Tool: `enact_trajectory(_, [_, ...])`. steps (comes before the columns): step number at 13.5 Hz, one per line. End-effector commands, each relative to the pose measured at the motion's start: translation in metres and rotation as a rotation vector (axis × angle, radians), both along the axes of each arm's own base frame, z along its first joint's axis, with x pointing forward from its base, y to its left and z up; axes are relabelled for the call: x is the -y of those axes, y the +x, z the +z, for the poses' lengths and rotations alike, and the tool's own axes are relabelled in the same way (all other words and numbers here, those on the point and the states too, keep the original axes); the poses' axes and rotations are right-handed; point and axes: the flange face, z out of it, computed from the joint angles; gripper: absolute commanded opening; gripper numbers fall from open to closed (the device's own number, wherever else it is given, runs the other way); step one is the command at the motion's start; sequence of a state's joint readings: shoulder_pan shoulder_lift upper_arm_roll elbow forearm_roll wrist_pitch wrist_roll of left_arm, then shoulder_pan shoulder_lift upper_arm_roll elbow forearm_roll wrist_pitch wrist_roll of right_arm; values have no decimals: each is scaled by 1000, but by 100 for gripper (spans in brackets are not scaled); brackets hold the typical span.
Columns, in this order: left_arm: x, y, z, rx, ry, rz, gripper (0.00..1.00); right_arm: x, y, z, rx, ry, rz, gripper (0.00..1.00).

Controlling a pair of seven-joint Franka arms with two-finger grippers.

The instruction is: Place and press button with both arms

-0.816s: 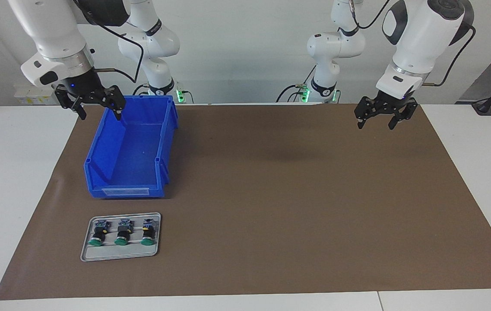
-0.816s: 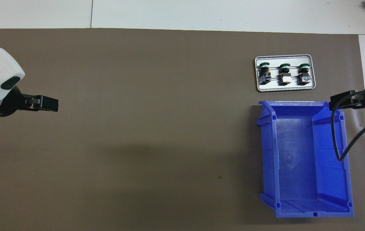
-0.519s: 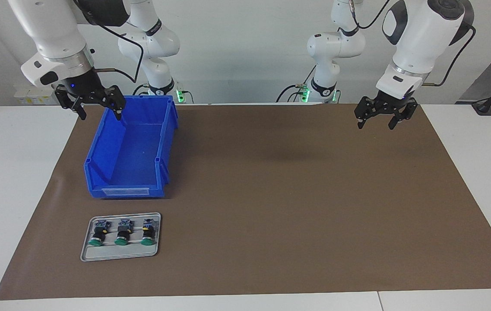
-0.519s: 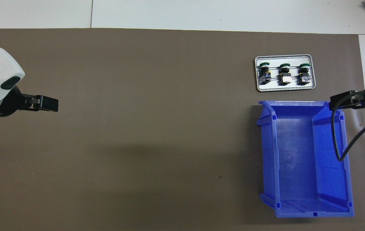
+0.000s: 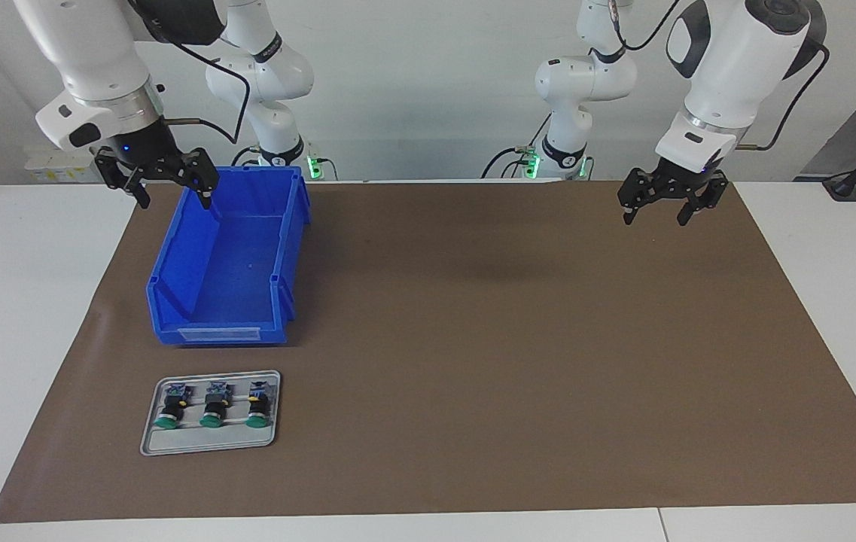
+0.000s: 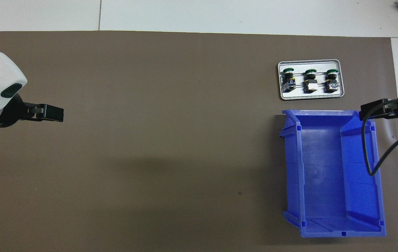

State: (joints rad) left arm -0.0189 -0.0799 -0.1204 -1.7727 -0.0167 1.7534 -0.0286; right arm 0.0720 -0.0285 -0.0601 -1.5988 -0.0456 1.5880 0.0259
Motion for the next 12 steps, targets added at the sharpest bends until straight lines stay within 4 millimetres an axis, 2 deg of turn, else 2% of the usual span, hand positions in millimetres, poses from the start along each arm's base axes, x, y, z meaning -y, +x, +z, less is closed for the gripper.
enact_trajectory(1, [-3,-9,1,7,-6,-1,100,4,9,-4,79,5,28,100])
enact_trajectory(3, [-3,-9,1,7,-6,-1,100,4,30,-19,131,3,21,100])
enact_trajectory(5, [-3,-9,1,7,-6,-1,100,16,59,-51,163,15,-11,100])
enact_trajectory(6, [-3,-9,1,9,-7,-1,100,24,78,-75,189,16,-23,100])
enact_trajectory(9, [-3,-9,1,7,-6,-1,100,27,124,-152,240,23,-28,100])
enact_trajectory(10, [-3,-9,1,9,-7,-1,100,27,135,-177,257,59,-51,100])
enact_trajectory(12, [-2,-9,1,7,-6,-2,100,23,148,-211,274,71,-53,100])
